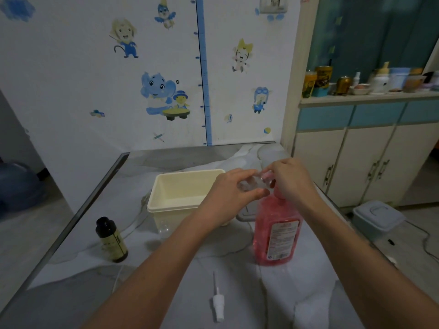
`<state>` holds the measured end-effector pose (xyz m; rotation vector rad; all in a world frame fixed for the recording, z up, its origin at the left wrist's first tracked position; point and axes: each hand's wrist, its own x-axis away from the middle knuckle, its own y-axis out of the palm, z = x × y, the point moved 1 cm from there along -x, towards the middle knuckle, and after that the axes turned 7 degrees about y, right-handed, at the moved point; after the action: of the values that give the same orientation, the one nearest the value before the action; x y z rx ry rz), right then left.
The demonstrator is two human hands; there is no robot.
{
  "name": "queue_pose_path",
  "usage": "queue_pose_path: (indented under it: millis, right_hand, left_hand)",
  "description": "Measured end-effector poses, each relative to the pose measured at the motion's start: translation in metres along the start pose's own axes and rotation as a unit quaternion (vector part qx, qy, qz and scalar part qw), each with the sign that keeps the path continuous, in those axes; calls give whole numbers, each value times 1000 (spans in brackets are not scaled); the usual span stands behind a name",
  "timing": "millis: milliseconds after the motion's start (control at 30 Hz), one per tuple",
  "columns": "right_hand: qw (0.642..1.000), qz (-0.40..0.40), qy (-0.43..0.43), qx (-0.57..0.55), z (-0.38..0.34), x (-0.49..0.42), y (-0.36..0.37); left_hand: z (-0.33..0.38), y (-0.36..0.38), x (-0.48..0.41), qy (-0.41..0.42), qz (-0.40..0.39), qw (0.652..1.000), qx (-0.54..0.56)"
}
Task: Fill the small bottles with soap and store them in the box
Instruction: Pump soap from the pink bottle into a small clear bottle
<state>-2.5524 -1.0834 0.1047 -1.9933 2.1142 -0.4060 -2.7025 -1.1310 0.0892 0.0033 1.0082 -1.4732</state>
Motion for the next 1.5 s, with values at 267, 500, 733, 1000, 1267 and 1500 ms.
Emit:
queue_pose_path:
  millis: [267,500,733,1000,1267,1500]
  right_hand:
    - [1000,-18,0,4,1,5,-1]
    - [1000,5,-21,16,-11,7,-3]
    - [999,28,-40,13,0,9,2]
    - [1000,-27,0,-8,-11,9,-5]
    - [999,-15,-27,33,-3,9,-1]
    - [1000,-27,2,2,-5,11,-3]
  left_hand:
    - [1,-1,2,0,-7,1000,7]
    - [6,-5,-2,6,0,1000,7]
    - [-2,4,3,-4,6,1000,18]
    - [7,-5,-2,-2,-4,1000,5]
    - [2,1,2,2,-7,1000,-7]
    - [4,-2,1,5,-9,1000,-8]
